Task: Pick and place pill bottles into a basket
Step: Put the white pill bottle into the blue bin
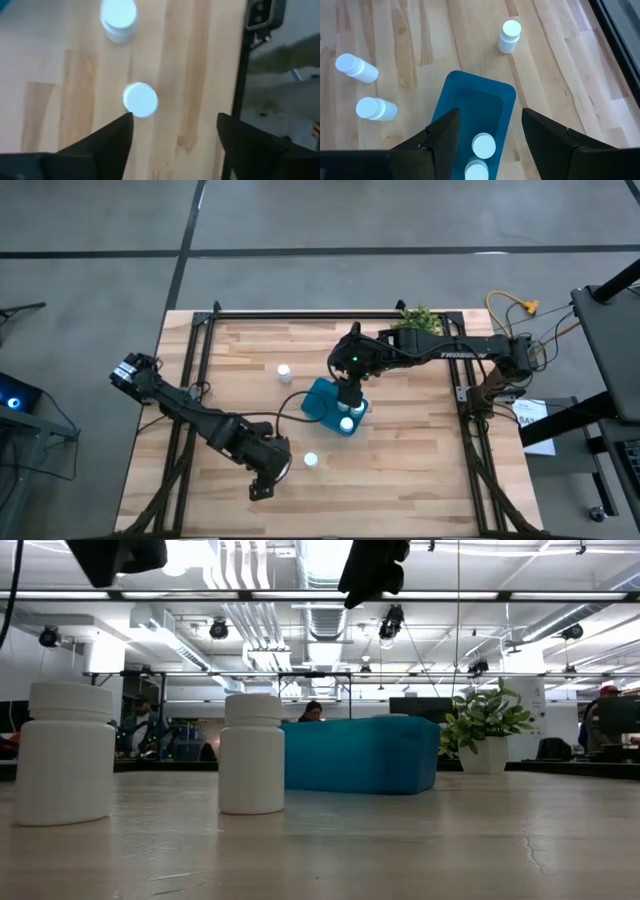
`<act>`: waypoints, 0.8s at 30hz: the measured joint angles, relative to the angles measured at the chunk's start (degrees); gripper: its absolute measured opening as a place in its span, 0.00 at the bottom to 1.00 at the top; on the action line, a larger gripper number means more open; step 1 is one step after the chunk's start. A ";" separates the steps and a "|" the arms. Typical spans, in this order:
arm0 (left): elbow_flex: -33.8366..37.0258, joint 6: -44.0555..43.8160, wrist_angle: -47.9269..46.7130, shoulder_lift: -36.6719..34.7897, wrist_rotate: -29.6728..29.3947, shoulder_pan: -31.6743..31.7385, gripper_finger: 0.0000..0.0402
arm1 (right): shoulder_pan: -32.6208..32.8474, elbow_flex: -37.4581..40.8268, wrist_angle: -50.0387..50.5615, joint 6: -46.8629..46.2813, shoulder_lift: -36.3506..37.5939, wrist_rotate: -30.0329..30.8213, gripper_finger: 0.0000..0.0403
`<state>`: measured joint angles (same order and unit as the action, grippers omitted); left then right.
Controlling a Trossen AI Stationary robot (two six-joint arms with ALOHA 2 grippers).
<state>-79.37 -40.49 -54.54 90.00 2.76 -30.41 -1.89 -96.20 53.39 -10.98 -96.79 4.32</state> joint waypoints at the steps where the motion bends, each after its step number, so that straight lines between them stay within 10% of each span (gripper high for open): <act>1: 0.00 -0.82 0.02 0.00 -0.85 -0.07 0.70 | 0.00 0.00 -0.01 0.00 0.00 0.00 0.51; 24: 0.26 3.50 1.33 9.31 -2.91 -0.14 0.72 | 0.14 0.00 0.11 0.33 1.09 0.18 0.51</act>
<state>-79.11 -36.99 -53.21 99.30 -0.15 -30.55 -1.75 -96.20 53.49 -10.66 -95.70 4.49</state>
